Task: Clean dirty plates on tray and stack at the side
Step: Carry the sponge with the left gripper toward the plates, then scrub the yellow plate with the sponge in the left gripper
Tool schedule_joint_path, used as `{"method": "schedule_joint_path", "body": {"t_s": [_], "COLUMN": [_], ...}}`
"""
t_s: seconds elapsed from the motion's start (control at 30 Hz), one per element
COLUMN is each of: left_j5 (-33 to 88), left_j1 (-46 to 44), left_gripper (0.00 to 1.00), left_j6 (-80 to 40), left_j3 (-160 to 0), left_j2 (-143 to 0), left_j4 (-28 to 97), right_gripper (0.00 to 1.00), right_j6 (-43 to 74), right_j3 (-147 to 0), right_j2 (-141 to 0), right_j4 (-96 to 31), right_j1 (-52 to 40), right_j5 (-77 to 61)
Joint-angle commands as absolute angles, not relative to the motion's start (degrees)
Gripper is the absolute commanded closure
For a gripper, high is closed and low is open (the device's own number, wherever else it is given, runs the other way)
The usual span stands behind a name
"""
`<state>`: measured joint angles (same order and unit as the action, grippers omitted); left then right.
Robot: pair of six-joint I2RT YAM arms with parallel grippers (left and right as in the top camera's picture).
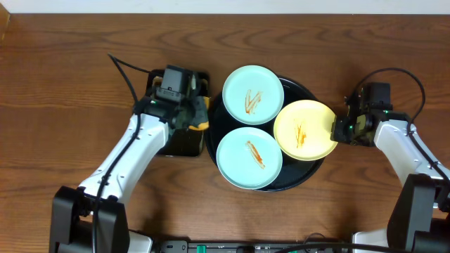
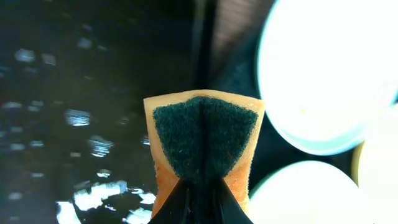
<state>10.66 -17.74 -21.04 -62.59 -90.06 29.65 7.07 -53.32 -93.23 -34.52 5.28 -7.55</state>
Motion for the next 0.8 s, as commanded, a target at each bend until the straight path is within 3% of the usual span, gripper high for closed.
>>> {"method": "schedule_joint_path", "body": {"t_s": [0.0, 0.37, 0.77], "left_j5": [15.8, 23.6, 23.6], "left_j1": [-19.9, -31.1, -42.2], "left_gripper": [0.93, 0.93, 0.93], "left_j6": [-21.1, -23.1, -41.1], "left_j3": [-65.1, -65.9, -65.9], "left_j2": [-89.9, -91.9, -105.4], "left_j4": [29.0, 15.1, -5.6], "right_gripper": [0.99, 0.99, 0.99], "right_j6": [6.6, 6.1, 6.1], "right_j3": [-54.3, -54.3, -54.3], "right_j2": [-93.8, -93.8, -93.8], "right_j4": [-34.9, -36.2, -36.6], "right_j1": [5.3, 2.7, 2.5], "right_j5": [-8.0, -8.0, -8.0]}}
